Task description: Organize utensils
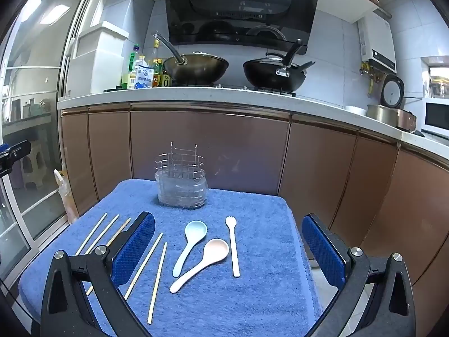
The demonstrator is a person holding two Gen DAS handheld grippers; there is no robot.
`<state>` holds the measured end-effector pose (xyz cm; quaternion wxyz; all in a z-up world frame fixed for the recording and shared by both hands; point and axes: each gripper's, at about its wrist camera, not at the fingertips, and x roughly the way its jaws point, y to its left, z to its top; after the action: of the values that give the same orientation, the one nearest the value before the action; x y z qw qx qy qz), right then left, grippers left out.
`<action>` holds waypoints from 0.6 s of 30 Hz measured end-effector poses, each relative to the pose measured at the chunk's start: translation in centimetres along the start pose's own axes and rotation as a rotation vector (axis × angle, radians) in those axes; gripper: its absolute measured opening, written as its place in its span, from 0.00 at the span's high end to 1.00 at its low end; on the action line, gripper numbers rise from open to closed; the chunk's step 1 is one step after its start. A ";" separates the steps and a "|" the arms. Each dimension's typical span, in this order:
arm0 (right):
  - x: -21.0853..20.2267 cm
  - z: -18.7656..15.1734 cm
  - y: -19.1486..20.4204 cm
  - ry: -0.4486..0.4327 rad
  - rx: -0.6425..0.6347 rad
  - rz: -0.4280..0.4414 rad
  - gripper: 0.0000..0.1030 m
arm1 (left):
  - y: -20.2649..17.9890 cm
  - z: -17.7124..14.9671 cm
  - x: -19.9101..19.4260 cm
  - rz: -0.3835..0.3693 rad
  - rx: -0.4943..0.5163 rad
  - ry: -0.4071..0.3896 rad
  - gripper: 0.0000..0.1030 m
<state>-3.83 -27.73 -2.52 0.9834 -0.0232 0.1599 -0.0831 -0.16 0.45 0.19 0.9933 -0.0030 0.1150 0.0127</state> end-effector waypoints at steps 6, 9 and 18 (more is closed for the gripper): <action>-0.3 0.0 -0.2 -0.029 0.020 0.010 0.00 | 0.1 0.1 -0.1 0.020 -0.003 -0.011 0.22; -0.4 0.1 -0.4 -0.040 0.039 0.022 0.00 | 0.2 0.2 -0.2 0.026 -0.008 -0.017 0.22; -0.5 -0.4 -1.1 -0.078 0.092 0.075 0.00 | 0.6 0.4 0.0 0.024 -0.030 -0.014 0.22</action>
<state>-4.62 -28.74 -2.64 0.9913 0.0246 0.1183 -0.0527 -0.05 1.08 0.59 0.9937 -0.0167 0.1077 0.0262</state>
